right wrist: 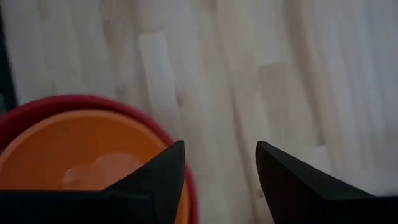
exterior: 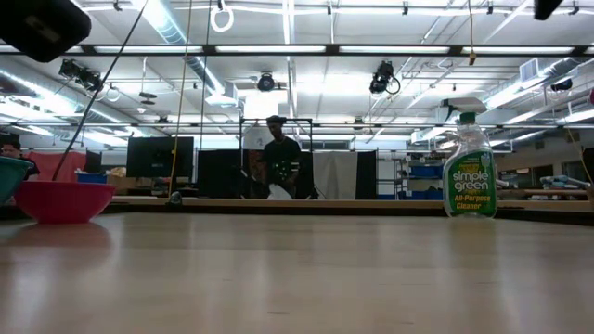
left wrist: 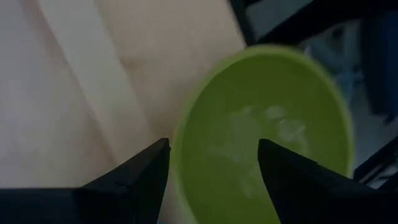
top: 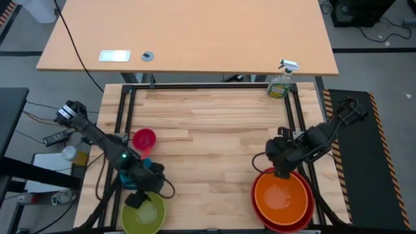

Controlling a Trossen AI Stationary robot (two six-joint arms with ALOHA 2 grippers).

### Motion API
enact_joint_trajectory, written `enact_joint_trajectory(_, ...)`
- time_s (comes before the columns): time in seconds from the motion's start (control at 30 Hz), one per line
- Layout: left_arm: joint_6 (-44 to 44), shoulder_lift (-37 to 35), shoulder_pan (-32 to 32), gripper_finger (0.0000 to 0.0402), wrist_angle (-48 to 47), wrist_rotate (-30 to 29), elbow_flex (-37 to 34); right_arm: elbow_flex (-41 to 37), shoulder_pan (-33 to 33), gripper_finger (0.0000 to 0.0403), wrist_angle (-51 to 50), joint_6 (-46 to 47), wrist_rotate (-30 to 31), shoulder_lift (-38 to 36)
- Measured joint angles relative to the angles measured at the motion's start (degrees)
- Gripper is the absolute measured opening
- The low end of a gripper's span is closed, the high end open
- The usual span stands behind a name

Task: Nest bowls inside each other
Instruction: Stack the medium green bowl on top of the large orange bowl

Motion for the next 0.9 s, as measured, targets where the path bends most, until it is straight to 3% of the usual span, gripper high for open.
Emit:
enact_joint_trajectory(0.17,2.6,6.8,0.1,0.0247,-5.3,-0.8,3.6,0.0,-0.8,0.0203,0.4,-1.1,3.7,0.0)
enact_joint_trajectory(0.47,5.2,15.3,0.2,0.0226,-7.2,-0.9,3.6,0.0,-2.4,0.0203,2.4,-1.3,4.0,0.0)
enact_joint_trajectory(0.67,4.5,18.8,0.2,0.0151,-7.2,-0.9,3.6,0.0,-2.6,0.0203,2.4,-3.9,3.2,0.0)
enact_joint_trajectory(0.9,3.8,19.2,0.5,0.0030,-7.0,0.7,3.6,0.0,-2.6,0.0203,2.4,-4.7,3.3,0.0)
